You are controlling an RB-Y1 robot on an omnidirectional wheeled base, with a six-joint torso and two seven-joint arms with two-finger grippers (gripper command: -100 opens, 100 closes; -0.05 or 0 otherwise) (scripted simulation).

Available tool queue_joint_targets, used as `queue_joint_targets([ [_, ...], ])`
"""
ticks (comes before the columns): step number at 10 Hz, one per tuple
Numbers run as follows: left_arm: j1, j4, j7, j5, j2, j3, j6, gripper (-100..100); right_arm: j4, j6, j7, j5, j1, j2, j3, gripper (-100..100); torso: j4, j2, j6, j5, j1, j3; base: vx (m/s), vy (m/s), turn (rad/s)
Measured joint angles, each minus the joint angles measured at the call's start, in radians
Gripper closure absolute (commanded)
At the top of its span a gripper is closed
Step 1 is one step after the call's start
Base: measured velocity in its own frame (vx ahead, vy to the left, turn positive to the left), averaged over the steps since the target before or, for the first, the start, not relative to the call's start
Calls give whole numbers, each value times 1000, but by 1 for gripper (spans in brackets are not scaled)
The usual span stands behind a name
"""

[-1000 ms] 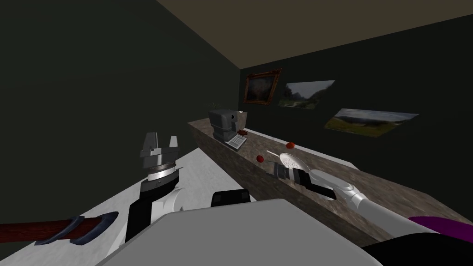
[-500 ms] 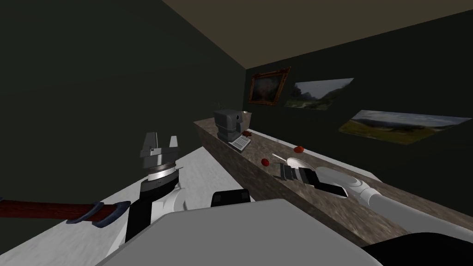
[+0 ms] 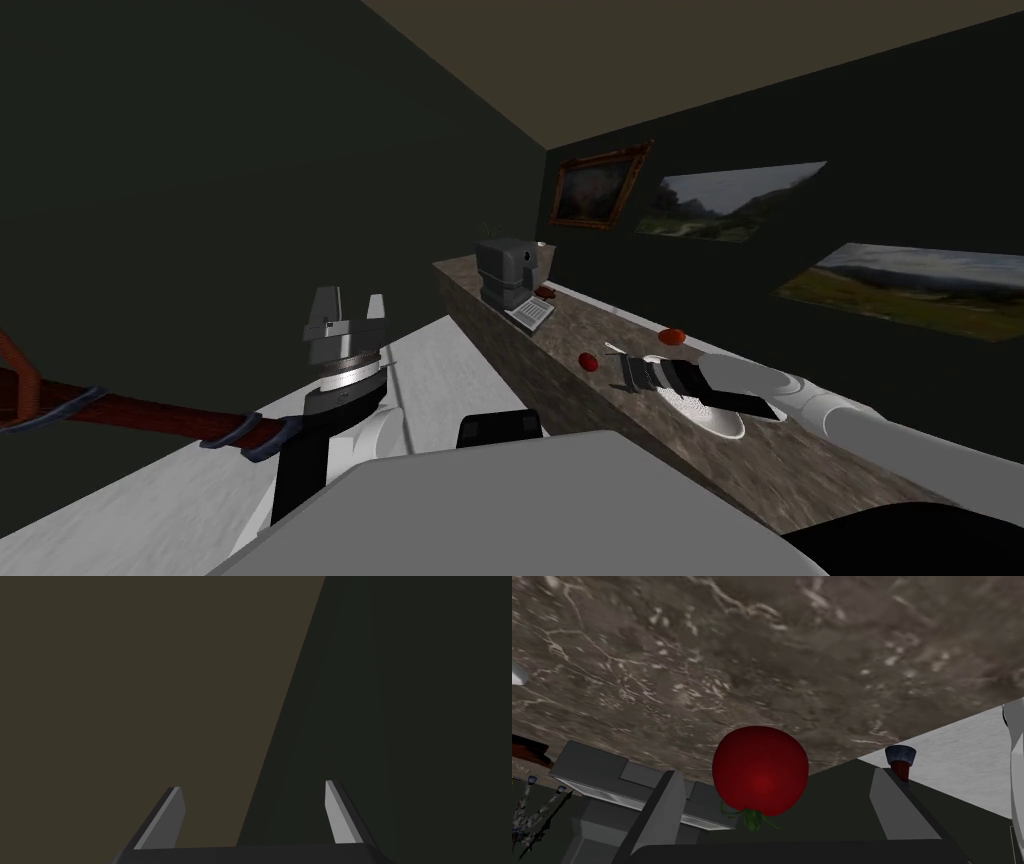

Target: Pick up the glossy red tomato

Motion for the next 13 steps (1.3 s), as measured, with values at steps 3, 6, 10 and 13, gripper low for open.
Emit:
queue_joint_targets([
  [3,0,0,0,0,0,0,0,0,24,4,20,34,27,-56,9,-100,0,0,0,1,5,0,48,79,138],
  [6,0,0,0,0,0,0,0,0,24,14,28,35,37,-46,10,-100,1,4,1,-1,-1,2,20,10,55],
  [10,0,0,0,0,0,0,0,0,37,29,40,49,32,-11,31,100,2,4,0,0,-3,3,11,1,20],
  [13,0,0,0,0,0,0,0,0,37,30,40,48,31,-11,30,100,1,5,1,-1,-2,3,0,0,0],
])
